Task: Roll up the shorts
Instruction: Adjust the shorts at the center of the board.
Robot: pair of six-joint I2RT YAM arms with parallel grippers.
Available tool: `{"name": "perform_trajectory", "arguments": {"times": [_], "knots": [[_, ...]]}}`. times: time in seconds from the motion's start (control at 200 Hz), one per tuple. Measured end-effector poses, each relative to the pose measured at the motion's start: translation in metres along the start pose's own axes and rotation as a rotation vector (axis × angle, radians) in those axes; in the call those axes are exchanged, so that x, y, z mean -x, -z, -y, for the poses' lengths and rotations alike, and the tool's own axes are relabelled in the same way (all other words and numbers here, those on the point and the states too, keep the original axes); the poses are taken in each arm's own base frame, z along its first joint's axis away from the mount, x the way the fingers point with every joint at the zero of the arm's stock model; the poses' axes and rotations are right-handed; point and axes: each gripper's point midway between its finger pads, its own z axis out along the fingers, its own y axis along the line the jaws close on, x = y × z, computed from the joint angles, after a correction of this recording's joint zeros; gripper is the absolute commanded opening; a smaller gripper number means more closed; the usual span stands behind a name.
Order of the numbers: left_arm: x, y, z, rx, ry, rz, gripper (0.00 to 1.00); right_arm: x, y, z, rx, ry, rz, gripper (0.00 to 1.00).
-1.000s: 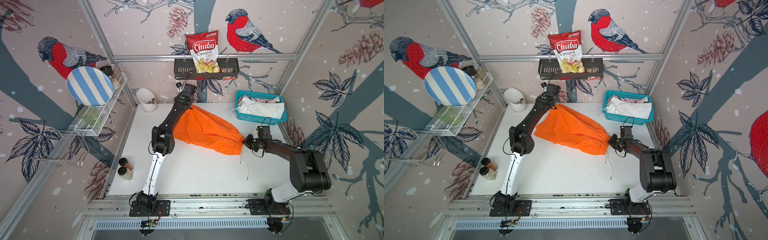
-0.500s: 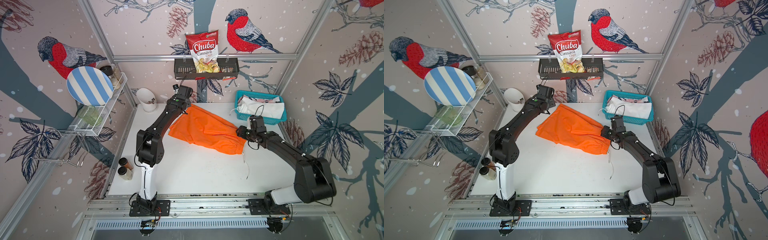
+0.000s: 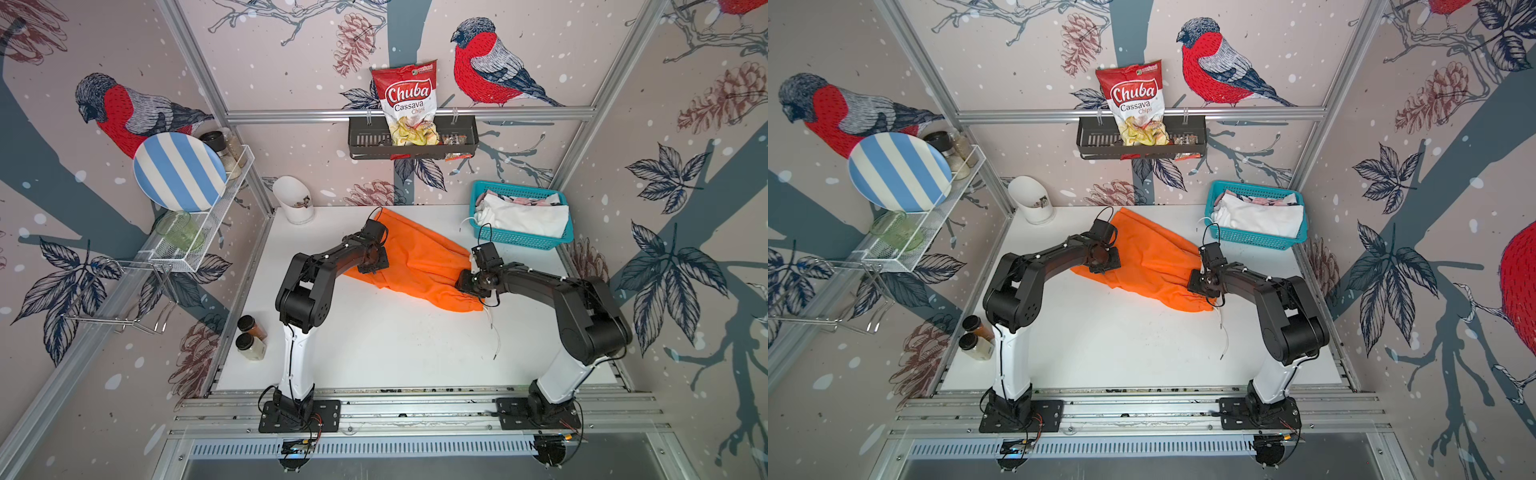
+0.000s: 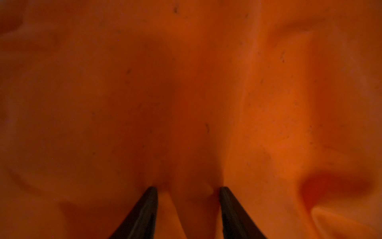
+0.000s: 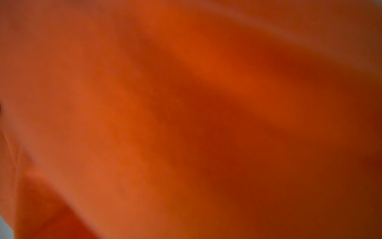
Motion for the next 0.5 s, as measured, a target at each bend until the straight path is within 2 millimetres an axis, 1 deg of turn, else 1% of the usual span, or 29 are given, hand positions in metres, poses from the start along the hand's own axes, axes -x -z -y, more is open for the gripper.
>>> {"name": "perform_trajectory", "arguments": {"times": [0.045, 0.105, 0.21, 0.29, 0.32, 0.365, 0.445, 0.5], "knots": [[-0.004, 0.001, 0.000, -0.023, -0.005, 0.014, 0.51, -0.001, -0.001, 0.000, 0.003, 0.001, 0.004, 0.49], [-0.014, 0.006, -0.001, -0.058, -0.007, 0.020, 0.51, 0.000, -0.002, 0.000, 0.008, 0.002, 0.009, 0.49], [-0.045, 0.019, -0.008, -0.097, -0.018, 0.008, 0.51, 0.009, -0.007, -0.004, 0.026, 0.020, 0.022, 0.48], [-0.074, 0.030, -0.014, -0.116, -0.033, 0.005, 0.51, 0.024, -0.016, -0.013, 0.051, 0.028, 0.041, 0.48], [-0.088, 0.034, -0.016, -0.126, -0.039, 0.003, 0.51, 0.030, -0.019, -0.017, 0.059, 0.034, 0.047, 0.48], [-0.106, 0.041, -0.018, -0.148, -0.041, 0.005, 0.51, 0.042, -0.025, -0.025, 0.072, 0.051, 0.069, 0.47], [-0.138, 0.053, -0.018, -0.183, -0.050, 0.002, 0.52, 0.059, -0.035, -0.037, 0.093, 0.075, 0.088, 0.45], [-0.163, 0.063, -0.015, -0.209, -0.062, -0.013, 0.53, 0.075, -0.044, -0.049, 0.120, 0.089, 0.106, 0.45]]}}
